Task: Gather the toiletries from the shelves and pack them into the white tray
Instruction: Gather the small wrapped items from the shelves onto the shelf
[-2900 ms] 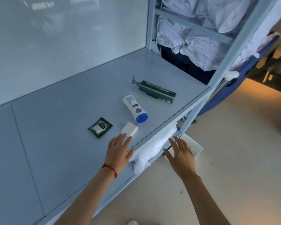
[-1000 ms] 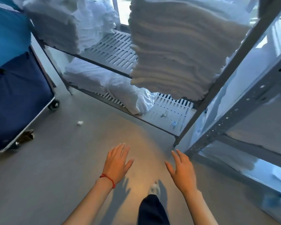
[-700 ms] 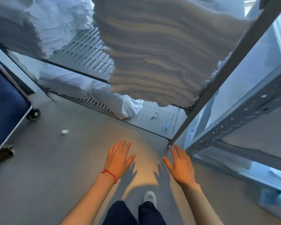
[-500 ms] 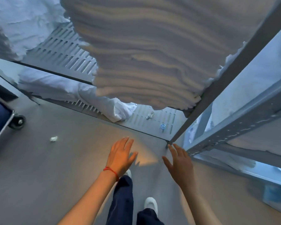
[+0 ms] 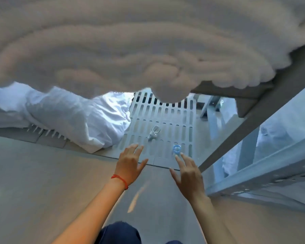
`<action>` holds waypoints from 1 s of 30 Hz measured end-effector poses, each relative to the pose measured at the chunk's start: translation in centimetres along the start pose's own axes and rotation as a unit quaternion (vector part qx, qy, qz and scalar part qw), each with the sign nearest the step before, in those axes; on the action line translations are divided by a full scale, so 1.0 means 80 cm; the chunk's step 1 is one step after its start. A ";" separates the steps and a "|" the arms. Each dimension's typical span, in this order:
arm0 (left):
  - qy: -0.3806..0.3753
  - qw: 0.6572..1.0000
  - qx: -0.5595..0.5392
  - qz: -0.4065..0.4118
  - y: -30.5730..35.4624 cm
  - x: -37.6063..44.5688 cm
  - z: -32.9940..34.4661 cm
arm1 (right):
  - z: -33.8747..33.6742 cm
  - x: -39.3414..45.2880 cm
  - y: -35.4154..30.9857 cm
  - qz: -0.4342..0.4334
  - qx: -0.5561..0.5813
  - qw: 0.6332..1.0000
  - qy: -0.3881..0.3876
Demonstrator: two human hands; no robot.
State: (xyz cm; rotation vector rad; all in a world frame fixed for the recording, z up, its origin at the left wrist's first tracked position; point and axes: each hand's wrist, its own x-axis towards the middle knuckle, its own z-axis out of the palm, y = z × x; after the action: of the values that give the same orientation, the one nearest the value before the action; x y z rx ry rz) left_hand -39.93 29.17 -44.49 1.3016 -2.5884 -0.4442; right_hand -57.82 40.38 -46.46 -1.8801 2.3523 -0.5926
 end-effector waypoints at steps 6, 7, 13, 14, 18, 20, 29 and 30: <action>0.038 0.999 -0.025 0.020 -0.057 0.082 0.122 | 0.119 0.045 0.064 0.015 -0.020 0.999 0.046; 0.048 0.998 -0.030 0.023 -0.064 0.097 0.135 | 0.131 0.054 0.072 0.019 -0.021 0.998 0.056; 0.076 0.995 -0.056 0.034 -0.082 0.183 0.184 | 0.170 0.096 0.102 0.057 -0.041 0.996 0.055; 0.067 0.995 -0.057 0.037 -0.081 0.195 0.189 | 0.173 0.099 0.105 0.064 -0.038 0.996 0.052; 0.035 0.997 -0.066 0.026 -0.075 0.233 0.207 | 0.183 0.103 0.112 0.082 -0.031 0.996 0.004; 0.022 0.998 -0.058 0.020 -0.076 0.245 0.213 | 0.188 0.104 0.114 0.085 -0.030 0.996 -0.011; 0.019 0.998 -0.032 0.042 -0.083 0.258 0.220 | 0.206 0.100 0.116 0.087 0.000 0.996 -0.003; 0.026 0.998 -0.038 0.042 -0.083 0.256 0.220 | 0.208 0.099 0.116 0.087 0.008 0.996 0.011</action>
State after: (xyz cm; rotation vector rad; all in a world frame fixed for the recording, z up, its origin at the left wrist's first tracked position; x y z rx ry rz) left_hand -52.60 11.89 -62.26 1.1588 -2.5468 -0.4830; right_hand -63.52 30.27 -63.54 -1.6467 2.4839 -0.6137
